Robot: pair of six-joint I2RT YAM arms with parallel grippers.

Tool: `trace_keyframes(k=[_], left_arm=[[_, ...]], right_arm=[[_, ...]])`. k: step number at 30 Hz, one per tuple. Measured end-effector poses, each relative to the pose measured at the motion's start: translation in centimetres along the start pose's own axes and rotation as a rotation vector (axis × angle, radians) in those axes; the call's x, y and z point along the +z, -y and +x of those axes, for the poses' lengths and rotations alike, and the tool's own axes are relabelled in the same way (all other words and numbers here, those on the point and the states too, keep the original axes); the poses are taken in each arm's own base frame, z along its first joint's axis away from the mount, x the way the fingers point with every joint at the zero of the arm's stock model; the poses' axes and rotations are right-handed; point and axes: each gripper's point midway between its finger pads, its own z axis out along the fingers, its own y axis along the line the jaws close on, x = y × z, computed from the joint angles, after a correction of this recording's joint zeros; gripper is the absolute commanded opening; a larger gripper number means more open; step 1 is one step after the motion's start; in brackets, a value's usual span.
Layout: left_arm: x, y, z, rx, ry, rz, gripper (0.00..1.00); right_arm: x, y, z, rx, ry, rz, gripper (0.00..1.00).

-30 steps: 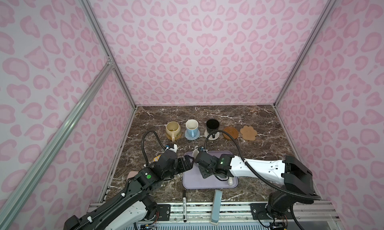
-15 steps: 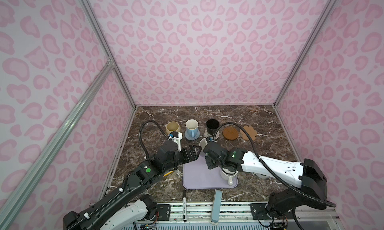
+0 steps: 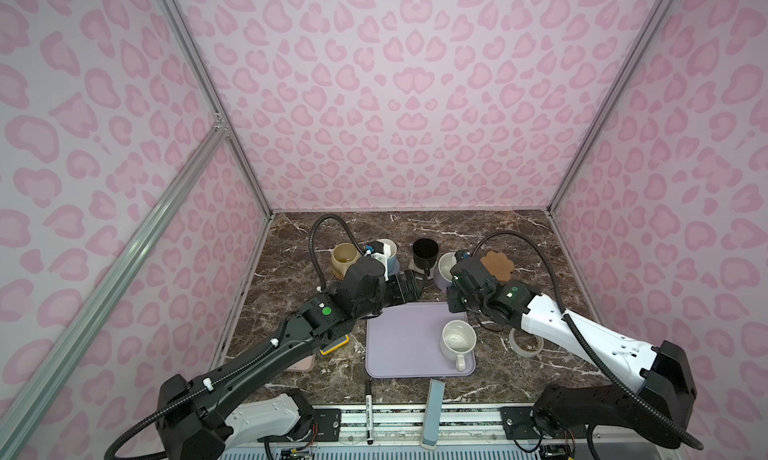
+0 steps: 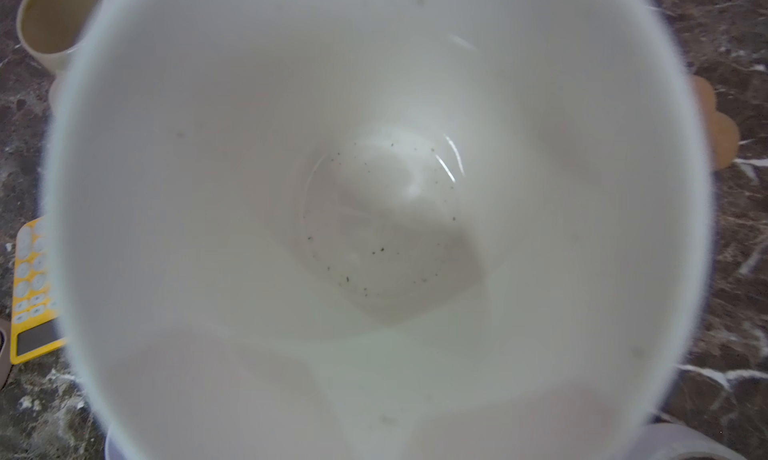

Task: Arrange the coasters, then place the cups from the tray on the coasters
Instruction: 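Lift the lavender mug with right gripper toward the brown saucer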

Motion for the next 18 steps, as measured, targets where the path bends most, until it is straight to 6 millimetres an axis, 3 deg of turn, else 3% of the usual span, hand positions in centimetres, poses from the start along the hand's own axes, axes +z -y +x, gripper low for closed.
trace_keyframes(k=[11,18], left_arm=[[6.3,3.0,-1.8,0.035,-0.033,0.025,0.97],[9.8,2.7,-3.1,0.008,-0.040,0.007,0.97]], right_arm=[[2.0,6.8,-1.3,0.132,-0.014,0.117,0.00],[4.7,7.9,-3.3,0.171,-0.052,0.122,0.00]])
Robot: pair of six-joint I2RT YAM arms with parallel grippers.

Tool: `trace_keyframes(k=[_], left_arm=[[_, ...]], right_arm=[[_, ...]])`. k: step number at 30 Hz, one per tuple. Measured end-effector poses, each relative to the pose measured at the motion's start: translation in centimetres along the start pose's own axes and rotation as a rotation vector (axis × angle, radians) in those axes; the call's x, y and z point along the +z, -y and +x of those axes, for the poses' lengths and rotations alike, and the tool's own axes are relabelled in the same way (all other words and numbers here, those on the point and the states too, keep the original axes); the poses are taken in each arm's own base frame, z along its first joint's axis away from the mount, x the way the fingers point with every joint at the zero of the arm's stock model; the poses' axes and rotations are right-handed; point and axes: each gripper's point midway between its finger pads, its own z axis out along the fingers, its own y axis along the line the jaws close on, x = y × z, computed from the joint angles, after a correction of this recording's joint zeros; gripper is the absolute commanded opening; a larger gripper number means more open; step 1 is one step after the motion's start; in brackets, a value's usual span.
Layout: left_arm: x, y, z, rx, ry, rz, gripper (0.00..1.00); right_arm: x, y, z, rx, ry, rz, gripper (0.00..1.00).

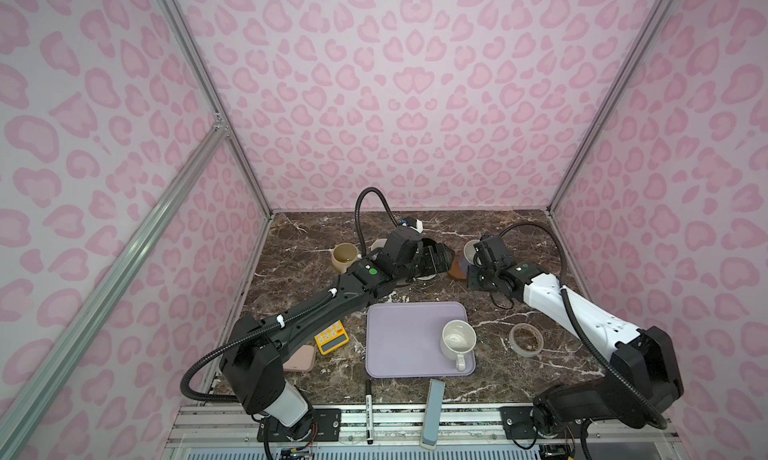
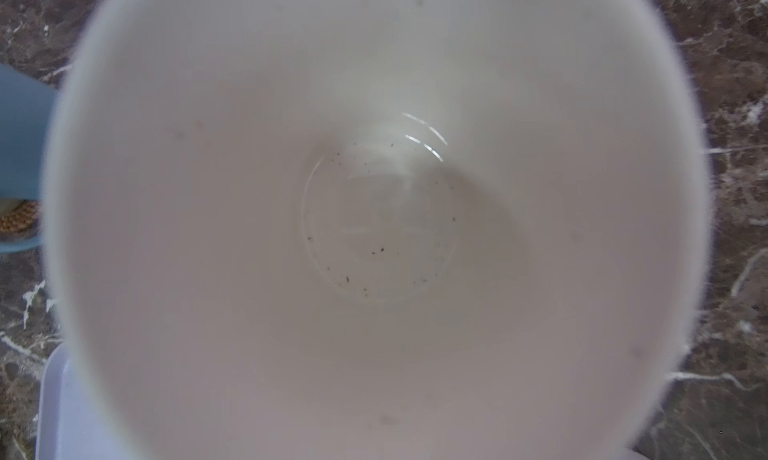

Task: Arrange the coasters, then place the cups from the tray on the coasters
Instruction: 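Lift the lavender mug with right gripper toward the brown saucer, then lower the lavender mug onto the brown saucer and open right gripper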

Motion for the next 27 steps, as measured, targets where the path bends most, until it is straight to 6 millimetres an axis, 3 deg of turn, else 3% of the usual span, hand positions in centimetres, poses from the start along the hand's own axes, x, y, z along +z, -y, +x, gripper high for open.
trace_keyframes(k=[6,12,27], left_arm=[[1.8,-0.2,-1.6,-0.017,0.019,-0.013,0.97],[3.7,-1.7,-1.5,-0.036,0.001,-0.052,0.97],[5.2,-2.8,-1.3,-0.055,-0.011,-0.078,0.97]], right_arm=[[2.8,0.3,-0.7,0.011,-0.045,0.019,0.00],[5.4,0.6,-0.9,0.013,-0.094,0.032,0.00],[9.4,-0.2,-2.4,-0.011,-0.122,0.047,0.00]])
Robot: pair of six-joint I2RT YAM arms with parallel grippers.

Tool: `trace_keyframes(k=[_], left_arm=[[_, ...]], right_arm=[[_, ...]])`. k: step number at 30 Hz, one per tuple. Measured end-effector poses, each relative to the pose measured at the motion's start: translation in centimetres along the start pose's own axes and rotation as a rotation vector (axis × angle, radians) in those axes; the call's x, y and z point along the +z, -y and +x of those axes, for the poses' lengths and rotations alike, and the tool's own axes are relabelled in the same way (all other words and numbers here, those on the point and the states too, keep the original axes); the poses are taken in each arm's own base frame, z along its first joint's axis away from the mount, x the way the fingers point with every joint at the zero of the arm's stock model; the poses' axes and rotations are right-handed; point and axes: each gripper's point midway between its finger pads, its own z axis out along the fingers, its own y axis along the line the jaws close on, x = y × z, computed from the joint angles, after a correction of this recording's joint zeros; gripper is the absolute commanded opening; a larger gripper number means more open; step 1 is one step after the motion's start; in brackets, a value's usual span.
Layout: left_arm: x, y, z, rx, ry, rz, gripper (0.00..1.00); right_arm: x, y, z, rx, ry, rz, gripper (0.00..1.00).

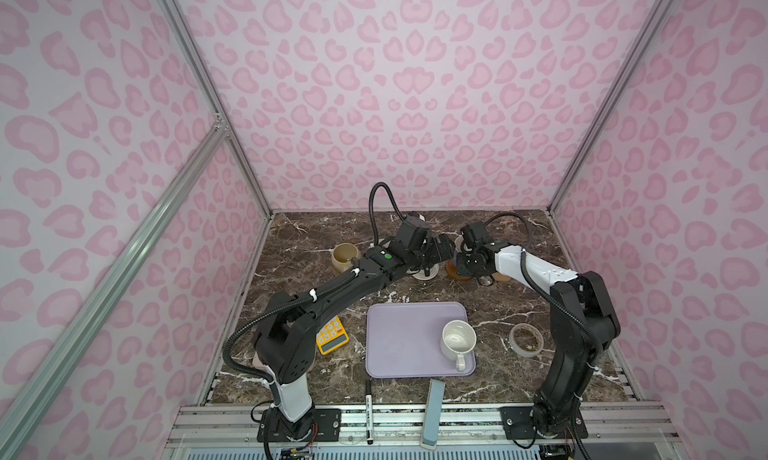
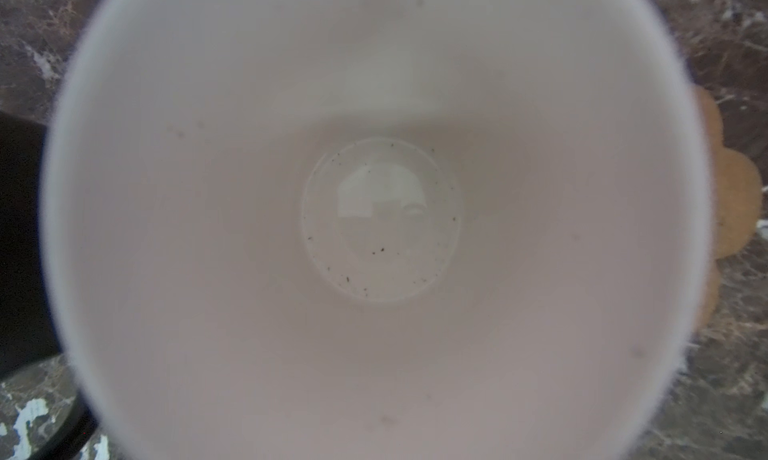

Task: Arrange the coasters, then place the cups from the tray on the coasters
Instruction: 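Lower the lavender mug onto the brown saucer and open right gripper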

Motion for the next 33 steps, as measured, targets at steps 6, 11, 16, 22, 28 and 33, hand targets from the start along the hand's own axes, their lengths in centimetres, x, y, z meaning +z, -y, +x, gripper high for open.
trace_keyframes(k=[6,11,16,22,28,33], left_arm=[[0.1,-0.1,0.0,-0.007,-0.001,-0.001,0.97],[0.2,-0.1,0.0,-0.010,0.000,0.000,0.97],[0.3,-0.4,0.3,-0.014,-0.006,-0.007,0.97],[0.1,-0.7,0.5,-0.015,-0.008,-0.013,0.97],[-0.1,-0.9,0.6,-0.015,-0.003,-0.017,0.97],[-0.1,-1.0,0.7,-0.015,-0.005,-0.020,0.97]], right_arm=[[1.0,0.0,0.2,-0.016,-0.020,0.010,0.00],[1.2,0.3,0.7,-0.020,-0.041,0.027,0.00],[1.2,0.4,1.2,-0.028,-0.046,0.040,0.00],[1.4,0.5,1.7,-0.031,-0.052,0.045,0.00],[1.7,0.4,1.7,-0.033,-0.047,0.042,0.08],[1.8,0.0,1.5,-0.031,-0.047,0.027,0.32]])
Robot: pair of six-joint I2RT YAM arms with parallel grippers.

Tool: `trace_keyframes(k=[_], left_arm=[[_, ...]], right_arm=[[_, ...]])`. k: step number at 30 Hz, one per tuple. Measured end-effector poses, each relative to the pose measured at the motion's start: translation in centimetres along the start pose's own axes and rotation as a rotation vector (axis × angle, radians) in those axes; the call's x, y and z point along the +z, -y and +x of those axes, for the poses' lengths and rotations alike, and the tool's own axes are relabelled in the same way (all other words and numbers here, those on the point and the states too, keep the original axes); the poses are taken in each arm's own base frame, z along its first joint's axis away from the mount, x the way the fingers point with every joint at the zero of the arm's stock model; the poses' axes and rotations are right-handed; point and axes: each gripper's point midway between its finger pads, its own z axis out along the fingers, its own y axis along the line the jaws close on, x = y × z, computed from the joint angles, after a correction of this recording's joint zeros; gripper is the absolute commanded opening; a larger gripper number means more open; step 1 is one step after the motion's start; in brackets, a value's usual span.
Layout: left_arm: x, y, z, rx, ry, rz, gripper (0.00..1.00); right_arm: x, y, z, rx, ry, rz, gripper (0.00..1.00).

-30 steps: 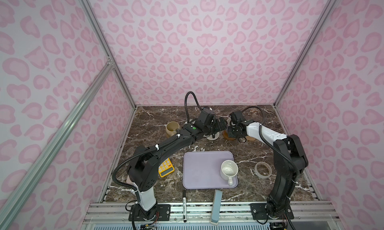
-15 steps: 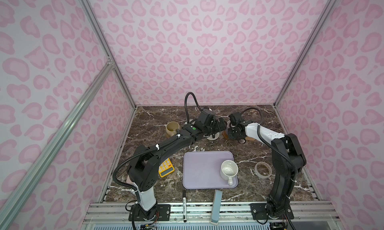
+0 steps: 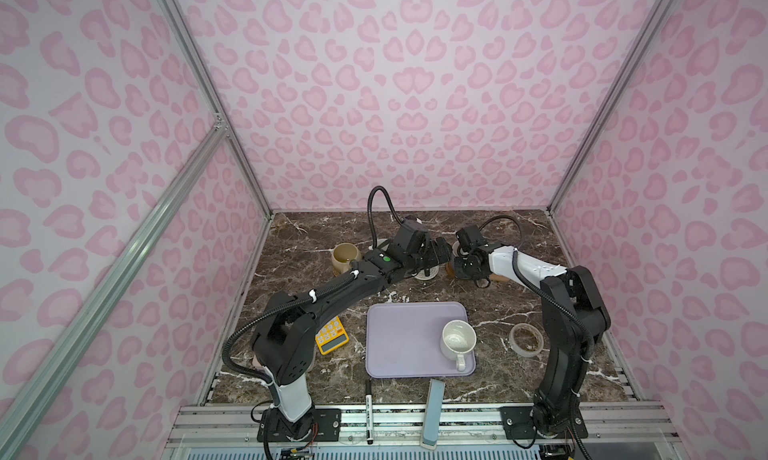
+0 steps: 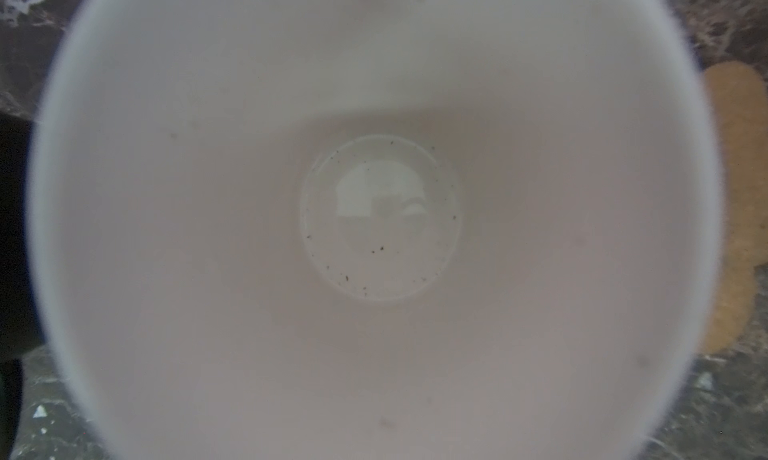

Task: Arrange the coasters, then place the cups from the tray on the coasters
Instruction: 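Lower the lavender mug onto the brown saucer and open right gripper, then move right gripper to the tray and grasp the white speckled mug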

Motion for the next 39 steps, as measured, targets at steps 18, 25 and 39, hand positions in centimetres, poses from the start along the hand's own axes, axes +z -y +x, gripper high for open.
trace_keyframes(k=[18,25,39], left_arm=[[-6.1,0.9,0.7,0.038,0.042,0.058,0.97],[-9.4,0.8,4.6,0.087,-0.065,0.121,0.97],[-12.5,-3.0,12.3,0.103,-0.223,0.104,0.97]], right_arm=[[-11.5,-0.3,-0.6,-0.033,0.190,-0.015,0.95],[-15.6,-1.2,4.9,-0.137,0.177,-0.074,0.95],[-19.2,-1.8,18.7,-0.301,0.033,-0.259,0.98]])
